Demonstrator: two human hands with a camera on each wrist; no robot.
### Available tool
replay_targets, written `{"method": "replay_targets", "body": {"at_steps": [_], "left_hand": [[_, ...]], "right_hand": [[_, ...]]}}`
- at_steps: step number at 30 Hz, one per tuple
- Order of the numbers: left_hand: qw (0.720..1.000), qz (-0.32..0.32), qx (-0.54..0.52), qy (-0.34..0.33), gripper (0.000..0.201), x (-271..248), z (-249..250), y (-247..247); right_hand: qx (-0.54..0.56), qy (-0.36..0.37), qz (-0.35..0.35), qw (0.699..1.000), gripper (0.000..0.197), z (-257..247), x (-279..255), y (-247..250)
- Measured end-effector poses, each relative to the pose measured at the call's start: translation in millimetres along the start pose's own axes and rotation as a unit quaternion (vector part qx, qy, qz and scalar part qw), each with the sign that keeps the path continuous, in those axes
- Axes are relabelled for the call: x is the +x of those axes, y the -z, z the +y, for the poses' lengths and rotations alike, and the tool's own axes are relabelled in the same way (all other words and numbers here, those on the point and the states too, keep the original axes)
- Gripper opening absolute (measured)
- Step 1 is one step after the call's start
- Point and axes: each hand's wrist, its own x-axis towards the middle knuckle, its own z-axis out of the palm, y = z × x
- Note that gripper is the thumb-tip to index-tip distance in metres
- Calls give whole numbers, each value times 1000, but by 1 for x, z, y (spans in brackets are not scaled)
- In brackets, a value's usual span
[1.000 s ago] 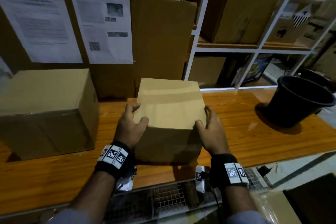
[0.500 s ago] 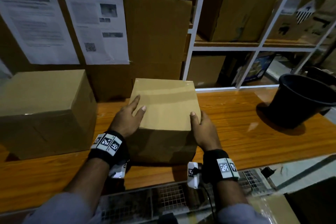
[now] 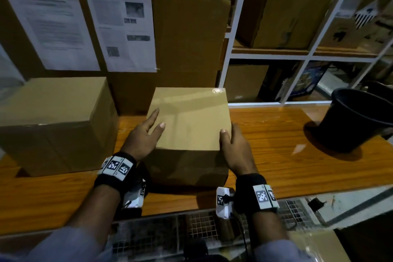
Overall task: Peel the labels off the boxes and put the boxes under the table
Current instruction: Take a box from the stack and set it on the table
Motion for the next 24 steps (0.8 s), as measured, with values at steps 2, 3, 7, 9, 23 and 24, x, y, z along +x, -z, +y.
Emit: {"method": "replay_targets", "body": {"at_steps": [2, 3, 7, 9, 23, 24], "left_hand": [[1000, 8, -27, 3, 59, -3, -6, 10], [1000, 10, -23, 7, 58, -5, -9, 17], [993, 41, 101, 46, 56, -6, -27, 47], [979, 62, 186, 55, 50, -3, -23, 54], [981, -77, 164, 72, 157, -26, 69, 36], [980, -86, 164, 75, 158, -26, 73, 35]], "right_hand": [[16, 27, -11, 999, 39, -6, 0, -5], [23, 40, -22, 999, 46, -9, 1, -8], [-12, 74, -67, 995, 77, -27, 1, -22], [-10, 93, -88, 992, 80, -38, -4, -30], [46, 134, -109, 984, 61, -55, -7, -43], [53, 132, -105, 984, 59, -55, -6, -42]]}}
